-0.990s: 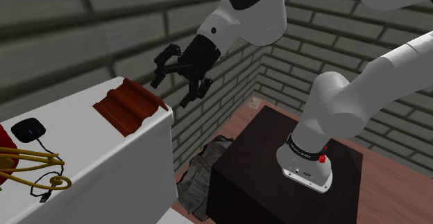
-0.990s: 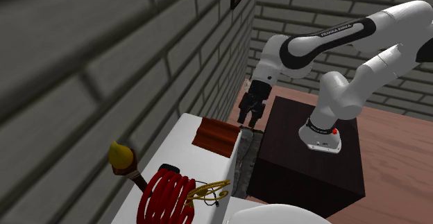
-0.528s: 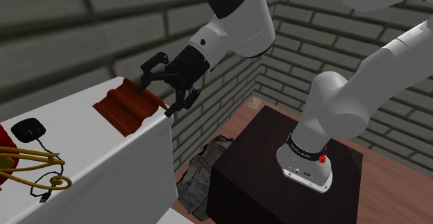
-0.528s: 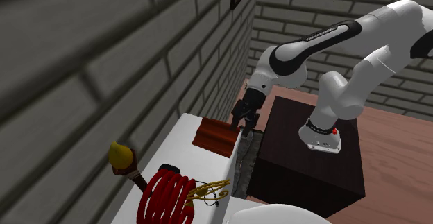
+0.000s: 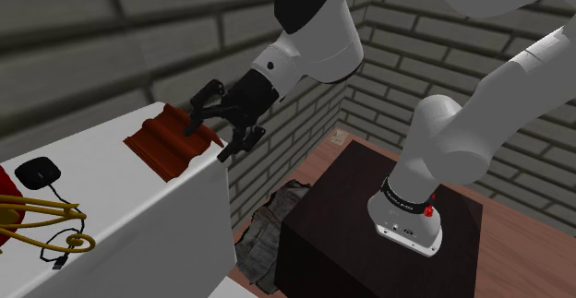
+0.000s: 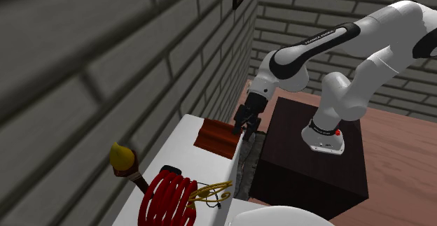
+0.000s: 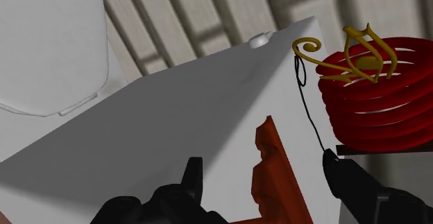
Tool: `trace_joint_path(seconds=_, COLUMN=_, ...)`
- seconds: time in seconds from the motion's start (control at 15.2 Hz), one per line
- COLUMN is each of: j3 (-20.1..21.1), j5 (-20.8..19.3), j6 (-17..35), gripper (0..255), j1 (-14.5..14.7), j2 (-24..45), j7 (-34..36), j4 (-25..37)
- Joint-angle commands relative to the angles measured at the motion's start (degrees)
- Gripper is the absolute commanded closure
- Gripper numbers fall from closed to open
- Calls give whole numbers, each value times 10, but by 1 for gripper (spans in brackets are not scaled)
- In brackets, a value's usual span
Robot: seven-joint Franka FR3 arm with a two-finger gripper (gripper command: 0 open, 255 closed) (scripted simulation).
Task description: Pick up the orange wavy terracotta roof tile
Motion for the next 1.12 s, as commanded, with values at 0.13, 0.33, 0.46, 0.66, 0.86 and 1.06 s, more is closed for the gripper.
trace_joint_path(seconds=0.13, j3=0, j5=0, j6=2, gripper=255, j1=-1, j2=5, j7=-1, j4=1)
trace_joint_path(seconds=0.33, j3=1, j5=1, j6=3, gripper=255, j1=-1, j2=4, j7=0, j4=1)
trace_joint_path(seconds=0.46, j3=1, j5=-15, j6=-2, gripper=255, j1=-2, j2=-6, j7=20, j4=5)
trace_joint_path(seconds=0.66, j3=-1, j5=-37, j6=-10, gripper=255, j1=-5, j2=-19, j7=49, j4=13)
trace_joint_path(seconds=0.86, j3=-2, j5=-58, j6=-19, gripper=255, j1=-8, j2=-32, j7=78, j4=23)
trace_joint_path(seconds=1.06, j3=-4, j5=-79, j6=-28, gripper=255, j1=-12, j2=-43, j7=105, j4=33)
